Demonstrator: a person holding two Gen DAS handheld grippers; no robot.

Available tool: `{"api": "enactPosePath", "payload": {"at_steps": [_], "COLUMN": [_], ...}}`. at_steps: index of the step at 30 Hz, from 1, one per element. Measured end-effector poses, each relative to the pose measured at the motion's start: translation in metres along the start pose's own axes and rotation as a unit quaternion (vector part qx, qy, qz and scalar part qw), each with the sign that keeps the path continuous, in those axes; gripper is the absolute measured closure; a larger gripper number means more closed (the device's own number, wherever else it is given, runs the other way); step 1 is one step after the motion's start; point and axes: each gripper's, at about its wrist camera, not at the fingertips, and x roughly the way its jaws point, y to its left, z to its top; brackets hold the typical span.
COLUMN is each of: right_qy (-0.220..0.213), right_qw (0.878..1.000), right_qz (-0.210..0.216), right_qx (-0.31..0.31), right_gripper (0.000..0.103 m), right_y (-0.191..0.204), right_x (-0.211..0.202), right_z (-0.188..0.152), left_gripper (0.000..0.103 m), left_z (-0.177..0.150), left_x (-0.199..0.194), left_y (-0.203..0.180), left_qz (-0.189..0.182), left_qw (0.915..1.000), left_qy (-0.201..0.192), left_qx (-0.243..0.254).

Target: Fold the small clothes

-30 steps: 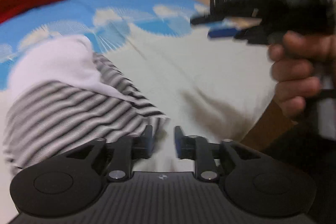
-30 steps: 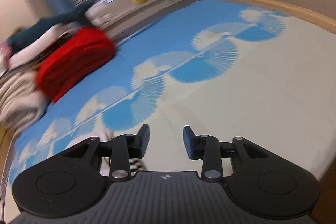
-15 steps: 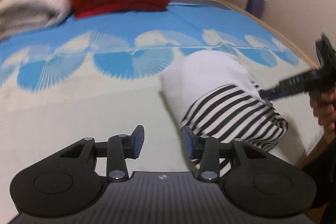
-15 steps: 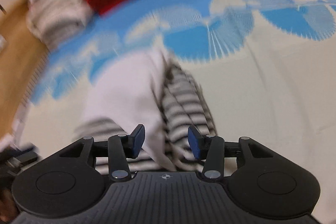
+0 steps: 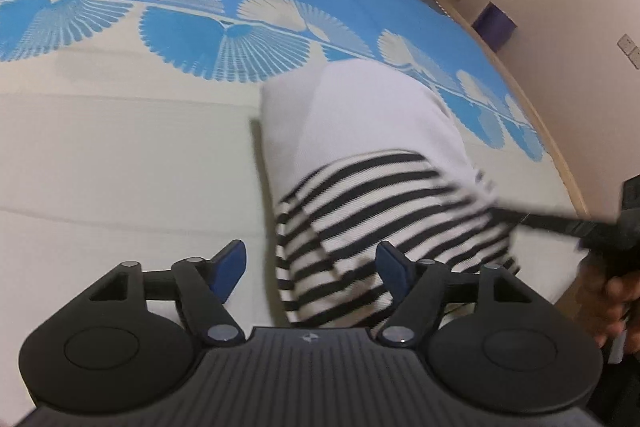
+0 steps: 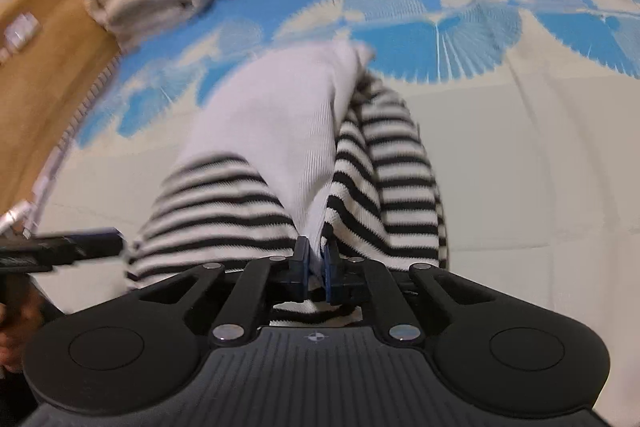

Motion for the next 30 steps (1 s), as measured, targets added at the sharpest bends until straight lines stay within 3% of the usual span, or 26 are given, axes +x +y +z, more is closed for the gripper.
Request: {"api": "enactPosePath", "payload": {"at_steps": [4,6,10,15,19,22,25,27,29,30], "right_qy": [-0.117,-0.134,-0.082,-0.011,0.068,0.096,0.066,0.003,-0.058,-0.077], "right_qw": [0.986,0.984,0.987,0.995,0.99,0.986,0.988,0.99,0.988,0.986], "right_qz": [0.057,0.035,-0.012,-0.053,-0.108,-0.124,-0.108,-0.087,-0.074,-0.067], "right_qx": [0.102,0.111,0.139,0.087,0.064,0.063,0.091,0.113,0.125,0.132], "right_gripper": [0.098,0.098,0.098,0.098,0.098,0.098,0.092,0.09,0.073,0.069], "right_y": [-0.037,-0.048,-0.071,-0.059,-0.055,-0.052,-0.052,-0.051,-0.05,-0.051], "right_x": [-0.063,-0.081,-0.078,-0.045,-0.011,0.0,-0.009,-0.027,-0.038,-0.039], "right_z": [0.004,-0.002,-0.014,-0.018,-0.024,-0.026,-0.016,-0.004,0.009,0.014], "left_gripper": [0.024,0.024,0.022,0.019,0.013,0.013,0.013,0.013,0.013,0.013], "left_z": [-0.002,-0.001,-0.001,-0.006,-0.021,-0.022,-0.021,-0.021,-0.021,-0.021], "left_x": [0.005,0.007,0.01,0.023,0.056,0.056,0.052,0.052,0.051,0.051], "left_y": [-0.003,-0.005,-0.013,-0.024,-0.029,-0.035,-0.036,-0.032,-0.031,-0.031], "left_qz": [-0.019,-0.03,-0.046,-0.057,0.011,0.017,0.027,0.024,0.021,0.022], "left_qw": [0.9998,0.9994,0.9989,0.998,0.9912,0.9882,0.9877,0.9892,0.9899,0.9898], "left_qy": [0.0,0.0,-0.001,0.024,0.105,0.11,0.103,0.105,0.104,0.102], "left_qx": [-0.01,-0.015,-0.009,0.012,0.08,0.105,0.114,0.1,0.094,0.097]}}
